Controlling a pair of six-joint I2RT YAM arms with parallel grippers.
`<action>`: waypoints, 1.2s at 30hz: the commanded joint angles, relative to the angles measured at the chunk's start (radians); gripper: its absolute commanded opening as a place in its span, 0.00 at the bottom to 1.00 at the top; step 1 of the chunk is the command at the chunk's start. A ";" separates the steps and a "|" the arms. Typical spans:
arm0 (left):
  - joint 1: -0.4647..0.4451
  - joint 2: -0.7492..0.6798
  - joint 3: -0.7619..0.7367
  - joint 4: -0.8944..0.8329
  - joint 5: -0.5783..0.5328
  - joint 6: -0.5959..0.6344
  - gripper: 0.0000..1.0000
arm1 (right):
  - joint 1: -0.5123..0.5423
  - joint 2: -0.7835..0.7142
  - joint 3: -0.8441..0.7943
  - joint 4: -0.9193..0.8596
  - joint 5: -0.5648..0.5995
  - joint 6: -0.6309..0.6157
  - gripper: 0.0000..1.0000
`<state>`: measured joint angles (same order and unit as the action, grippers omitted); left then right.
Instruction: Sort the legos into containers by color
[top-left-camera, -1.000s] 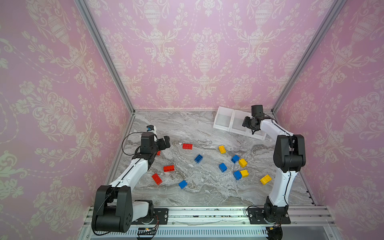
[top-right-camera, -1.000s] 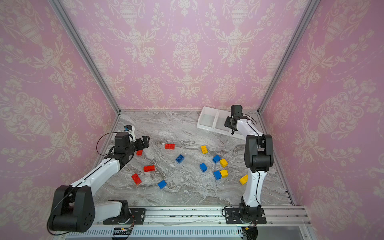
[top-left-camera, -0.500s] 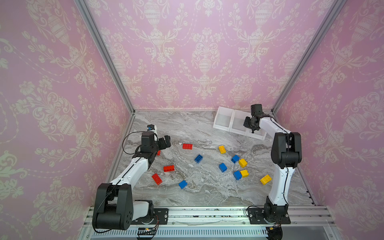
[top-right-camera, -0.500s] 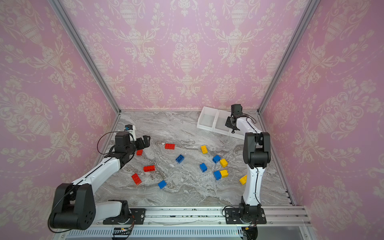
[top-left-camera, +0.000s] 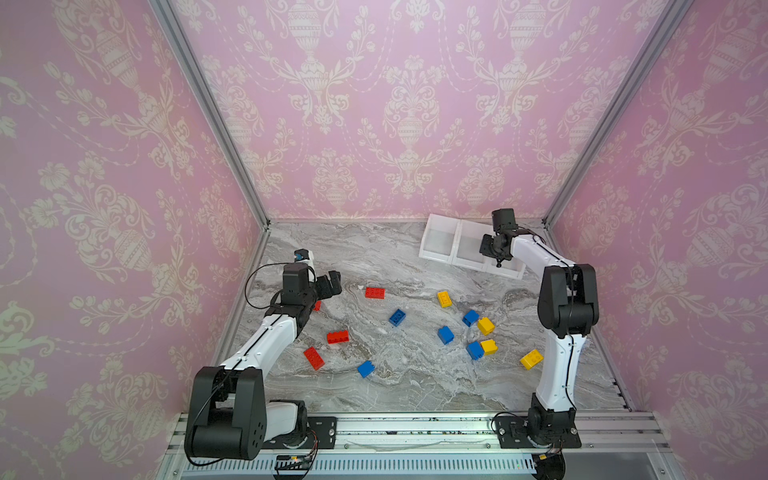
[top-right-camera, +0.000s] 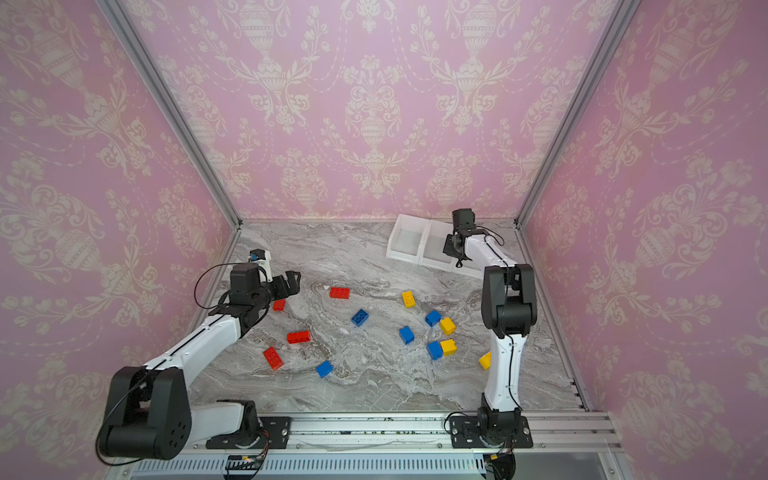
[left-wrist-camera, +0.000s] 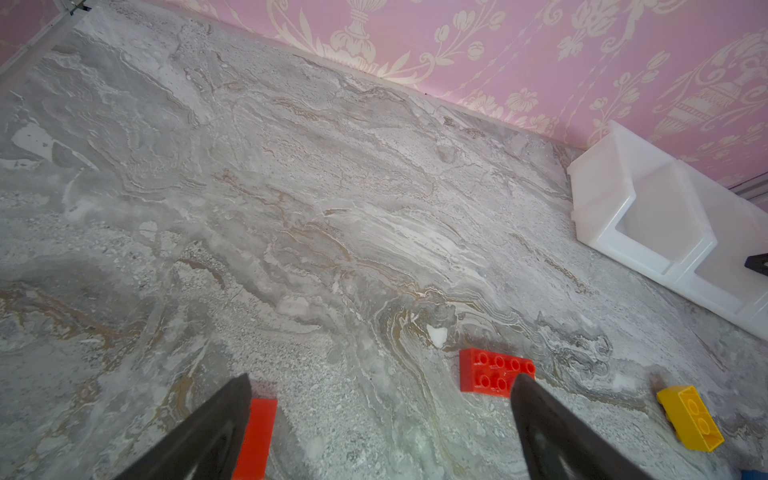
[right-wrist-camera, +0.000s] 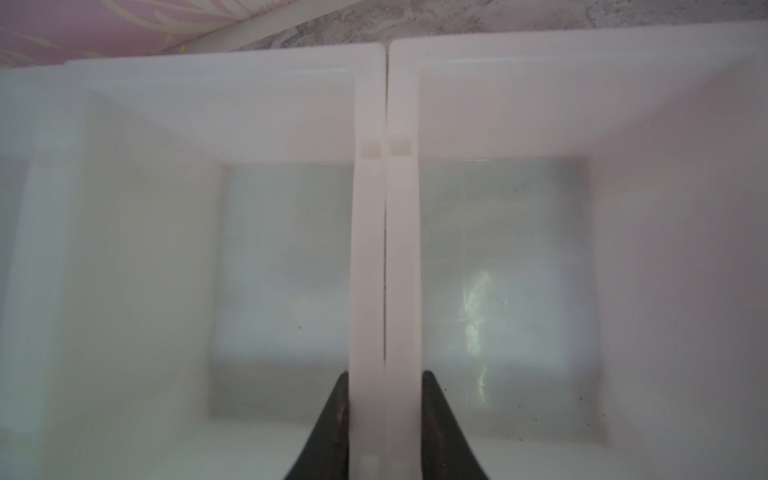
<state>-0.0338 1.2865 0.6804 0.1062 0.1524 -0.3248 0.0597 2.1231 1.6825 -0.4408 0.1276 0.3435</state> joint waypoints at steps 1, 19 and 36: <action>0.006 -0.003 0.002 -0.005 0.019 -0.012 0.99 | 0.048 -0.008 0.005 -0.022 -0.032 0.010 0.17; 0.007 -0.012 -0.021 -0.007 0.015 -0.015 0.99 | 0.237 -0.004 0.004 -0.053 -0.023 0.085 0.14; 0.006 -0.005 -0.032 0.001 0.019 -0.014 0.99 | 0.404 0.063 0.084 -0.105 0.006 0.208 0.13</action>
<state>-0.0338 1.2865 0.6632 0.1097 0.1524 -0.3317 0.4500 2.1529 1.7420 -0.5076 0.1768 0.4847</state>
